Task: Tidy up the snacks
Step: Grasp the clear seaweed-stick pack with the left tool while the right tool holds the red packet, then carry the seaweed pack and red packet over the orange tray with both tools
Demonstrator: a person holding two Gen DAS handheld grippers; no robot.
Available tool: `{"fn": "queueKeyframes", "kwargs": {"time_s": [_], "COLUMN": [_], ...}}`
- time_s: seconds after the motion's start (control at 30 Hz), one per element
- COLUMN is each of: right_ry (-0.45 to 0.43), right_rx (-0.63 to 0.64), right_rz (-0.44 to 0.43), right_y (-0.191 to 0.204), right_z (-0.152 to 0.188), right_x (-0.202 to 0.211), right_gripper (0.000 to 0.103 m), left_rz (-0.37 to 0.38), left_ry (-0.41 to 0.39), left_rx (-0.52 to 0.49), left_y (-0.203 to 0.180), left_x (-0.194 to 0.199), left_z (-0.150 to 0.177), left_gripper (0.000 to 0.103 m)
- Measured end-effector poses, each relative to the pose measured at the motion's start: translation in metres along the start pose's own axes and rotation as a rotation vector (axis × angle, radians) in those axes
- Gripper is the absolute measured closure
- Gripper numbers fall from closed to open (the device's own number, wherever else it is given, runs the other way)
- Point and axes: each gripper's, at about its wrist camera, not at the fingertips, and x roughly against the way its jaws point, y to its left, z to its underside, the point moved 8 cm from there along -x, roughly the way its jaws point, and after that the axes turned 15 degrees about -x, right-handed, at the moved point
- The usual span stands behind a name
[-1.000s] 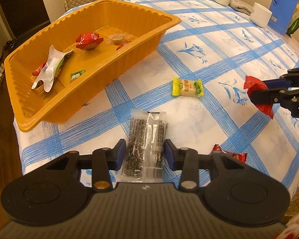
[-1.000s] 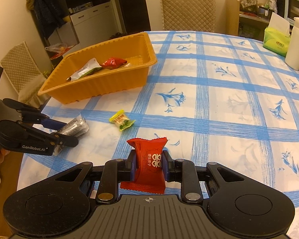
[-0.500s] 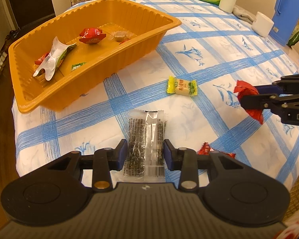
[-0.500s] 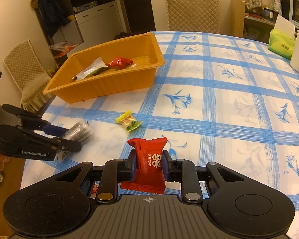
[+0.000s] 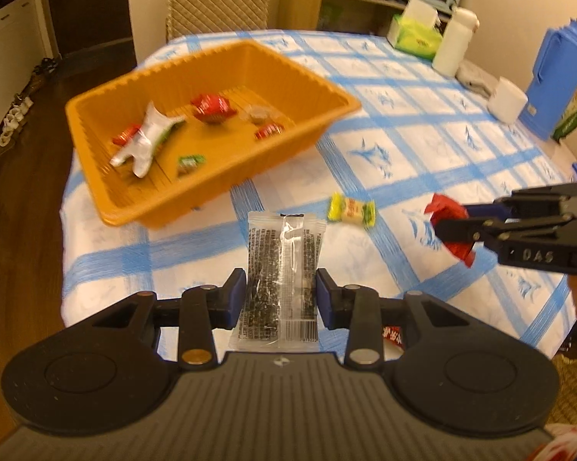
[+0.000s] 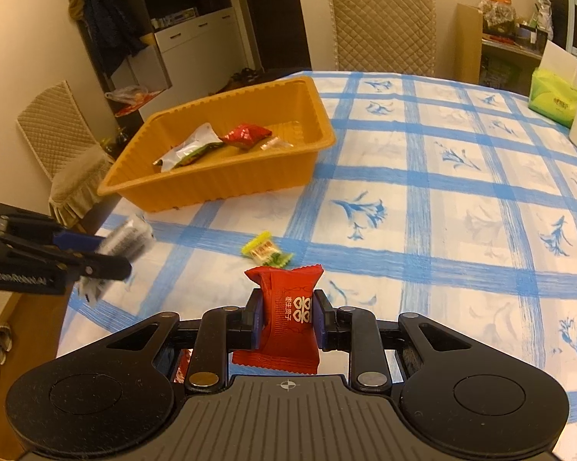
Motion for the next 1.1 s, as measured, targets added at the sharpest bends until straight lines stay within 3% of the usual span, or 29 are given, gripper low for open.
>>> {"fn": "queueKeyframes", "kwargs": {"time_s": [0.37,1.1], "right_ry": [-0.027,-0.122], "right_rx": [0.048,0.093], "right_rz": [-0.059,-0.125], "right_y": [0.032,0.099], "right_z": [-0.028,-0.132], "right_x": [-0.005,-0.060], "right_gripper": [0.077,0.077], "left_rz": [-0.060,-0.113], "left_ry": [-0.066,-0.112], "left_rx": [0.018,0.018], "left_y": [0.028,0.101], "left_x": [0.026,0.009], "left_z": [-0.028,-0.093], "left_gripper": [0.068,0.068]}}
